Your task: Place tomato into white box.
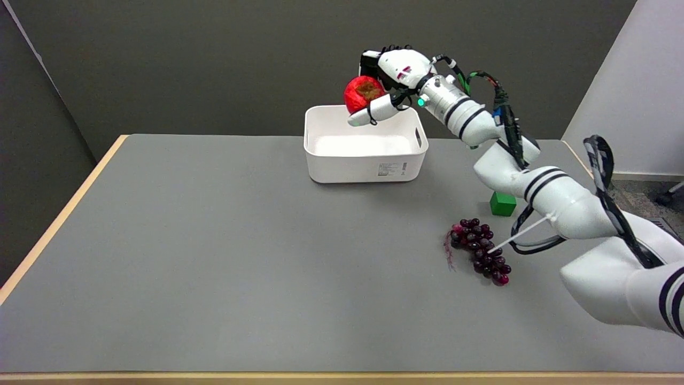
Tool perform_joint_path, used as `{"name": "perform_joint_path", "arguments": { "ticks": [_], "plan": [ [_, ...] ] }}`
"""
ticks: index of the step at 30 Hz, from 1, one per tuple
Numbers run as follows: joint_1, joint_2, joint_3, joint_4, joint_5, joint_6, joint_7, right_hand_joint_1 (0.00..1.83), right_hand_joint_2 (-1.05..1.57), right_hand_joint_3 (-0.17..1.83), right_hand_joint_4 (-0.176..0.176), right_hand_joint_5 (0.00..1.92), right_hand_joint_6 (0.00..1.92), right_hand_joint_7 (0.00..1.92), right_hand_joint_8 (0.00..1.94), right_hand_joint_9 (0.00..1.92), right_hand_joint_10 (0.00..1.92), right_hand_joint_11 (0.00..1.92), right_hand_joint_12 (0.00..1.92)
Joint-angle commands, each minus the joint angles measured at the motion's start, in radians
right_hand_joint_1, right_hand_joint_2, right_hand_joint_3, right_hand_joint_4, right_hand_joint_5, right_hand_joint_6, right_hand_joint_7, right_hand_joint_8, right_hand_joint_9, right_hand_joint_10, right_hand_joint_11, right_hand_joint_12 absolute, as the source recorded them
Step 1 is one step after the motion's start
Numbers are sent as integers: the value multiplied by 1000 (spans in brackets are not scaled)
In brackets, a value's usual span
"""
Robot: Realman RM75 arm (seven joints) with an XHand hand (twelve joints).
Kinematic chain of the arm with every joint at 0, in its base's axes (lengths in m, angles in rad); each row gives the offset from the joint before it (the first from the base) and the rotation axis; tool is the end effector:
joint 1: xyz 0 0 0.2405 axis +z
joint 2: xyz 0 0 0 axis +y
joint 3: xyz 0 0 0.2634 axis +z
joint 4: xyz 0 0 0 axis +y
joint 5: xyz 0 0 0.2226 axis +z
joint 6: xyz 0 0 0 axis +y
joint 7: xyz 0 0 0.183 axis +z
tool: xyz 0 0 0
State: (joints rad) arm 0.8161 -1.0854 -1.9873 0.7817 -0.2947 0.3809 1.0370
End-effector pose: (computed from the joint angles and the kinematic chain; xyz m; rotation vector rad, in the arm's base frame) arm -0.1389 -0.5669 0.3405 1.7991 0.0416 0.2265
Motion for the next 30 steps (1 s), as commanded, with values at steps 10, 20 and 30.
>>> {"name": "perform_joint_path", "arguments": {
  "ticks": [10,20,30],
  "plan": [
    [97,-73,-52,-203,165,7,1,792,744,900,16,219,539,393,519,361,956,262,1462],
    [66,-61,-45,-183,172,7,1,655,667,945,23,156,398,286,405,156,704,-1,954],
    [-1,-32,1,-120,199,1,1,489,564,943,75,141,439,185,371,63,621,-1,907]
  ]
}}
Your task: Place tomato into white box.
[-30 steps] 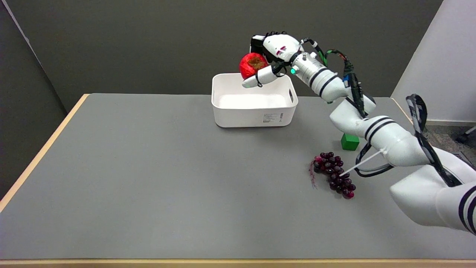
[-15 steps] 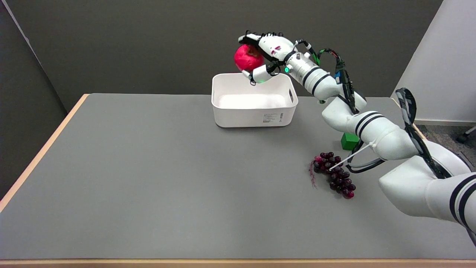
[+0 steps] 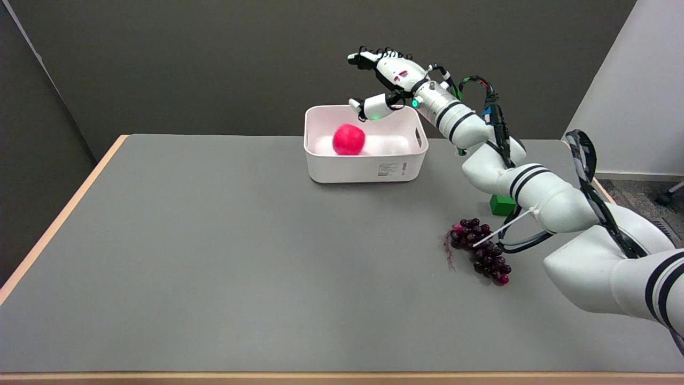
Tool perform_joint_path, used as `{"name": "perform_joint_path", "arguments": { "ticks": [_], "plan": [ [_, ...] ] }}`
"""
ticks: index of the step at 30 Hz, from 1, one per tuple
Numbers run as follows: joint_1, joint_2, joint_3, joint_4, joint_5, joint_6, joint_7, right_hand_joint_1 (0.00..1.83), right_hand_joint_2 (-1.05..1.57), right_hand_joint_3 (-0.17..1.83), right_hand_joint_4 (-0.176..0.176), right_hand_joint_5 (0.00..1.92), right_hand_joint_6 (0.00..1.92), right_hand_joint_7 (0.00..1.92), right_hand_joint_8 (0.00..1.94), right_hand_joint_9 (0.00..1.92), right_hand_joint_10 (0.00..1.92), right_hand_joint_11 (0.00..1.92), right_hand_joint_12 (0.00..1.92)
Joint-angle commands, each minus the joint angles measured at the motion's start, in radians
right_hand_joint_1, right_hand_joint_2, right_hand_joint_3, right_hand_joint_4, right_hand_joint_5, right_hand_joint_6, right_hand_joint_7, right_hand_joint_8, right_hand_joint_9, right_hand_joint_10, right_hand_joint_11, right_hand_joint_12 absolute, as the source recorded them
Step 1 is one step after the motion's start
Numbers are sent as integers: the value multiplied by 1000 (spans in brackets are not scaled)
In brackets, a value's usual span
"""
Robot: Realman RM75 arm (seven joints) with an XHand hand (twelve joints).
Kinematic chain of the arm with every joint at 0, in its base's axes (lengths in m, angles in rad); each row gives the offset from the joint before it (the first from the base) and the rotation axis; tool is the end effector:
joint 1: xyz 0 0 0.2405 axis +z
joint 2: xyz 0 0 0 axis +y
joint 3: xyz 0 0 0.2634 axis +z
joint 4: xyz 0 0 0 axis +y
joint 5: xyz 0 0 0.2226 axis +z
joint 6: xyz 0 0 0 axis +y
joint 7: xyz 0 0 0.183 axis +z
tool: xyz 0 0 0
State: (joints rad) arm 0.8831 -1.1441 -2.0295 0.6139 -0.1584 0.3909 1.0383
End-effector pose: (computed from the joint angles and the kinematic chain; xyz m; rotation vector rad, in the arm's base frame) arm -0.1581 -0.5831 0.3430 1.7419 -0.1221 0.3090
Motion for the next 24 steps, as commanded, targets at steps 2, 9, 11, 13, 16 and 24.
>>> {"name": "perform_joint_path", "arguments": {
  "ticks": [2,9,11,13,16,24],
  "plan": [
    [-93,38,60,77,72,-9,0,427,519,917,79,80,409,62,259,2,415,-1,838],
    [-233,91,148,310,72,-9,-7,527,501,946,66,51,419,44,208,0,307,-1,729],
    [-315,118,197,443,69,-9,-7,525,505,948,64,54,426,37,237,-1,302,-1,719],
    [-380,134,235,531,68,-9,-7,458,513,935,65,65,417,46,263,3,316,-1,735],
    [-493,153,291,645,72,-9,-7,436,517,944,63,76,440,48,331,2,330,-1,729],
    [-739,154,458,874,72,-5,-7,404,555,984,63,84,452,79,370,-1,385,-1,743]
  ]
}}
